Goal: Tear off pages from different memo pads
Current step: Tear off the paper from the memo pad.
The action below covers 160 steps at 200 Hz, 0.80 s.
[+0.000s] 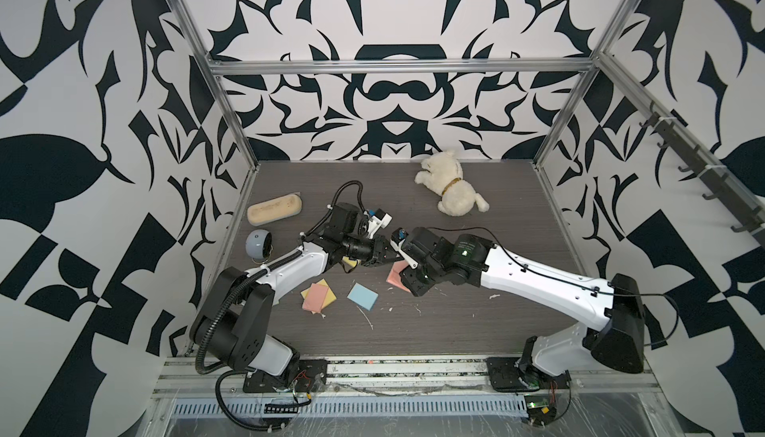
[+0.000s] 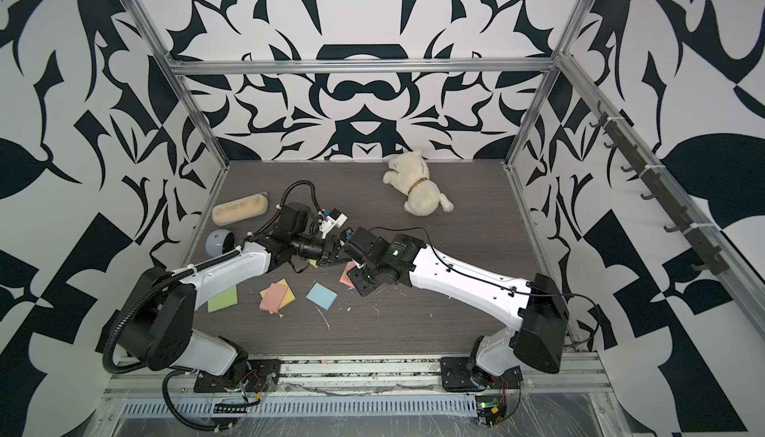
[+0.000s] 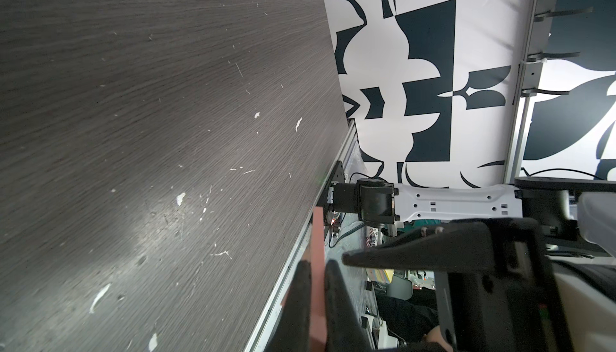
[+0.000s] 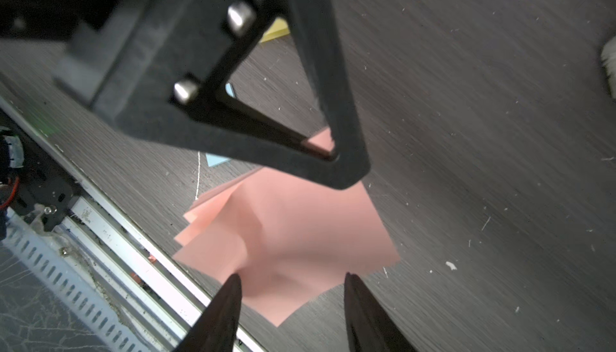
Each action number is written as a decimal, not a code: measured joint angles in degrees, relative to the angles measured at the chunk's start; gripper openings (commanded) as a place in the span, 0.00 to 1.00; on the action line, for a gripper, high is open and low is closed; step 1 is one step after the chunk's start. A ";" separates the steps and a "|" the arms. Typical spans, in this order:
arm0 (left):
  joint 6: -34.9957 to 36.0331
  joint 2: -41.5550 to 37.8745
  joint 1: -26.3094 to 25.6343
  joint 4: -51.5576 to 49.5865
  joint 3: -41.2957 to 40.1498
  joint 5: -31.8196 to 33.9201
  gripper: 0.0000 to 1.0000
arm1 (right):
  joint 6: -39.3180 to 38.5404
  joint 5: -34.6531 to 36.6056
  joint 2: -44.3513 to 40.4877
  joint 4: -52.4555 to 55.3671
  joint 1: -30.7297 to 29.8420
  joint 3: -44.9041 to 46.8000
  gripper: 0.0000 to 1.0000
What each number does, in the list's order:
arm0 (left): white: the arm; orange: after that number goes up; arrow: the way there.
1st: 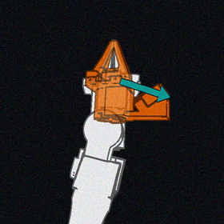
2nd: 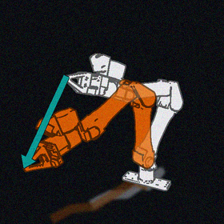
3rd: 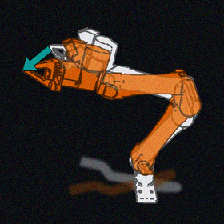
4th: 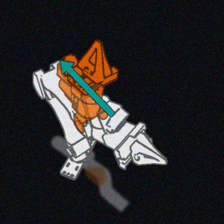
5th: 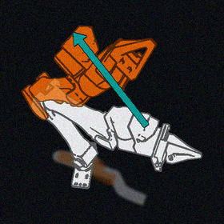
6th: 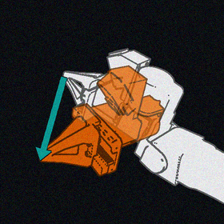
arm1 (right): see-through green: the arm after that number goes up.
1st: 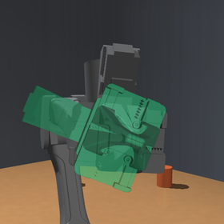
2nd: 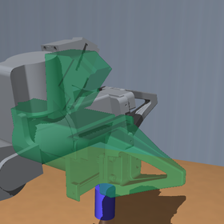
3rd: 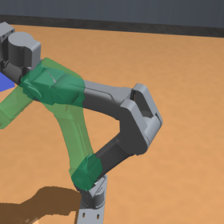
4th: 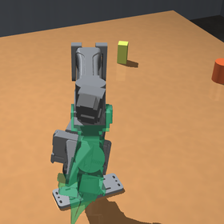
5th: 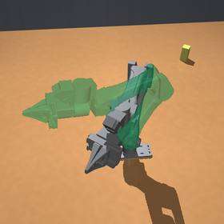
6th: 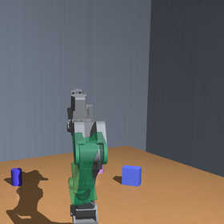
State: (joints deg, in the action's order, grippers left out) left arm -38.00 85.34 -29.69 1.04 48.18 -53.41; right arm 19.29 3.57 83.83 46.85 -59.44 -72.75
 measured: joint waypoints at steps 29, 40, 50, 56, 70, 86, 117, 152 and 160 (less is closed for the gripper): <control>0.11 0.00 0.00 0.00 0.00 0.00 0.00 | 0.09 -0.66 -0.02 0.48 -1.09 0.09 0.57; 0.13 0.00 0.00 0.02 0.00 0.00 0.00 | 0.09 -0.76 -0.02 0.50 -1.33 0.09 0.57; 0.13 0.00 0.04 0.00 0.00 0.00 0.00 | 0.11 -0.76 -0.02 0.48 -1.44 0.17 0.57; 0.13 0.00 0.04 0.00 0.00 0.00 0.00 | 0.11 -0.74 -0.02 0.50 -1.46 0.22 0.57; 0.13 0.00 0.04 0.00 0.00 0.00 0.00 | 0.13 -0.66 -0.02 0.48 -1.46 0.31 0.55; 0.13 0.00 0.04 0.00 0.00 -0.02 0.00 | 0.24 -0.35 -0.07 0.46 -1.44 0.31 0.53; 0.15 0.00 0.04 0.00 -0.04 -0.02 0.00 | 0.39 0.33 -0.17 0.44 -1.29 0.35 0.44; 0.17 0.00 0.04 0.00 -0.04 0.00 0.00 | 0.87 1.18 -0.17 0.37 -0.92 0.39 0.31; 0.17 0.00 0.04 0.00 -0.04 0.00 0.00 | 1.03 1.27 -0.17 0.35 -0.90 0.39 0.28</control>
State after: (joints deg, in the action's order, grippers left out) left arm -37.82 85.34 -29.65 1.04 48.14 -53.41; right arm 20.32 4.84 83.66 47.20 -60.34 -72.36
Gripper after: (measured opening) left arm 0.093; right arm 0.315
